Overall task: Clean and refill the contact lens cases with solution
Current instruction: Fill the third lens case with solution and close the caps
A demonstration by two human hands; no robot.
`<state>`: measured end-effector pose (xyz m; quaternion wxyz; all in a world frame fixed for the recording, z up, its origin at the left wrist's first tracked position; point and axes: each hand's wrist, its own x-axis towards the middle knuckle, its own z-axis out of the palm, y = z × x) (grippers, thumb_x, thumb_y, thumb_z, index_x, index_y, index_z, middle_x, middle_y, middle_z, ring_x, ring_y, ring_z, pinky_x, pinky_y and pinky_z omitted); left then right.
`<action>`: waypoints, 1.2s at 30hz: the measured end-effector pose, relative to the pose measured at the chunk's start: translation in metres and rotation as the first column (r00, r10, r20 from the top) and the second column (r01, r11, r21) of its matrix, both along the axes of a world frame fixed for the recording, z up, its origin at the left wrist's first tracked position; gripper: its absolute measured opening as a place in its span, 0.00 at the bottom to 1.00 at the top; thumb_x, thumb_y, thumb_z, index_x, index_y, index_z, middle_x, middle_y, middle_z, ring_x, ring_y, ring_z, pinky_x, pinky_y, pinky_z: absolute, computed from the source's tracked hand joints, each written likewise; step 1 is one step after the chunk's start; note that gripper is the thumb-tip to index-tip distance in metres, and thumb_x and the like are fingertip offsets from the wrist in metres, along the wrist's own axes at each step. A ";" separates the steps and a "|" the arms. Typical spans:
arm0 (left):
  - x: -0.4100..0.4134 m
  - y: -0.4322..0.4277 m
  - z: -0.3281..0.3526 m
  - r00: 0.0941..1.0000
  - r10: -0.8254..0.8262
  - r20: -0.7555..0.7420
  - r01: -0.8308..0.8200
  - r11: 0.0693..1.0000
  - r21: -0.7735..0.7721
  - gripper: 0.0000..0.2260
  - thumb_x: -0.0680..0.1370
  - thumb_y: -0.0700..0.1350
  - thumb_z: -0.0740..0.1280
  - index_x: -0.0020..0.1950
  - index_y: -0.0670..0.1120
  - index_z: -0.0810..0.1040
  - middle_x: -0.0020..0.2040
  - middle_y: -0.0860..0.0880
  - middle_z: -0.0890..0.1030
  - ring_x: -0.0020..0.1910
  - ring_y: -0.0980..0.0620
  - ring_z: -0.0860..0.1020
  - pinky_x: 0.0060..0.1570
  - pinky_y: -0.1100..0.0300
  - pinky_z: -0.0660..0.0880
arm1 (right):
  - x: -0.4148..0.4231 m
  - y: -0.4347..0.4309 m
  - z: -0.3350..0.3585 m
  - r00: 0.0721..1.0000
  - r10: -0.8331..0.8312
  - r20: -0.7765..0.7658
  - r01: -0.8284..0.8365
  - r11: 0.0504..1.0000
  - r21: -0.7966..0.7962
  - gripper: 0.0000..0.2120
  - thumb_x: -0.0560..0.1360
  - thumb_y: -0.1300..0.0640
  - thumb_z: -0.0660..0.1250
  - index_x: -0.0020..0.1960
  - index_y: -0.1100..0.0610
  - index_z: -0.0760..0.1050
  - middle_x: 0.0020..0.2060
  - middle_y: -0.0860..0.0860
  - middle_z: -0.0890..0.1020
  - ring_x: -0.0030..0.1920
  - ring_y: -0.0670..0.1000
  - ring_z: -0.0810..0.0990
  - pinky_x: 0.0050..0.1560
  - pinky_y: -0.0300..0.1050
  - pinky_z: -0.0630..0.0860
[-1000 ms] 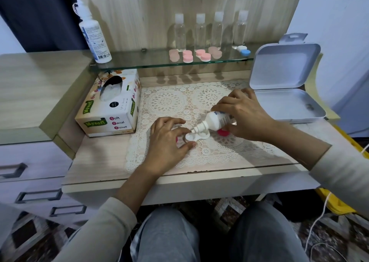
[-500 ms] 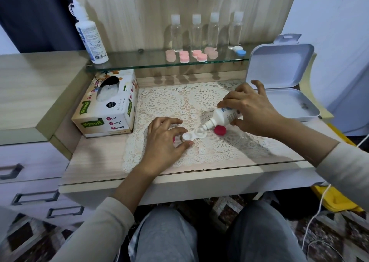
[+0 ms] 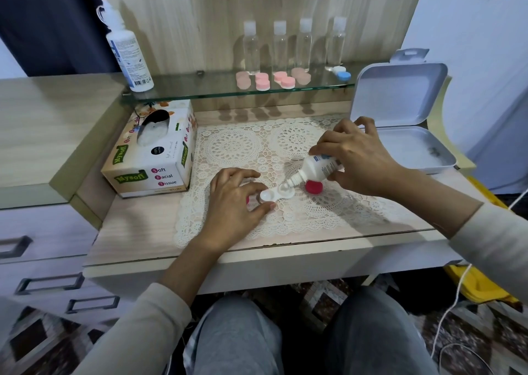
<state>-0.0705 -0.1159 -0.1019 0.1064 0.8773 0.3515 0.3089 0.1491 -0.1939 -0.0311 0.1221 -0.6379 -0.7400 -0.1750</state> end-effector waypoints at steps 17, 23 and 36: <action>0.000 0.000 -0.001 1.000 -0.004 0.012 0.004 1.000 0.000 0.18 0.67 0.59 0.68 0.49 0.49 0.83 0.57 0.53 0.78 0.59 0.49 0.68 0.59 0.52 0.61 | -0.003 -0.002 0.005 0.999 -0.029 0.035 0.030 0.999 -0.029 0.22 0.61 0.64 0.75 0.55 0.56 0.80 0.48 0.53 0.82 0.51 0.60 0.73 0.54 0.58 0.60; 0.000 0.001 -0.001 1.000 -0.001 0.010 0.001 1.000 0.011 0.18 0.67 0.59 0.68 0.49 0.49 0.83 0.57 0.53 0.78 0.59 0.49 0.68 0.60 0.52 0.61 | -0.006 -0.002 0.007 0.998 -0.051 0.045 0.053 0.998 -0.045 0.22 0.63 0.63 0.74 0.56 0.56 0.79 0.50 0.52 0.81 0.53 0.59 0.72 0.53 0.56 0.59; 0.000 0.000 0.000 1.000 0.012 0.000 -0.012 1.000 -0.011 0.16 0.68 0.57 0.71 0.50 0.49 0.82 0.57 0.53 0.78 0.60 0.49 0.68 0.60 0.51 0.63 | -0.005 -0.006 0.008 0.991 -0.134 -0.008 0.130 0.976 -0.177 0.25 0.70 0.51 0.70 0.66 0.52 0.71 0.58 0.49 0.77 0.58 0.53 0.67 0.58 0.50 0.55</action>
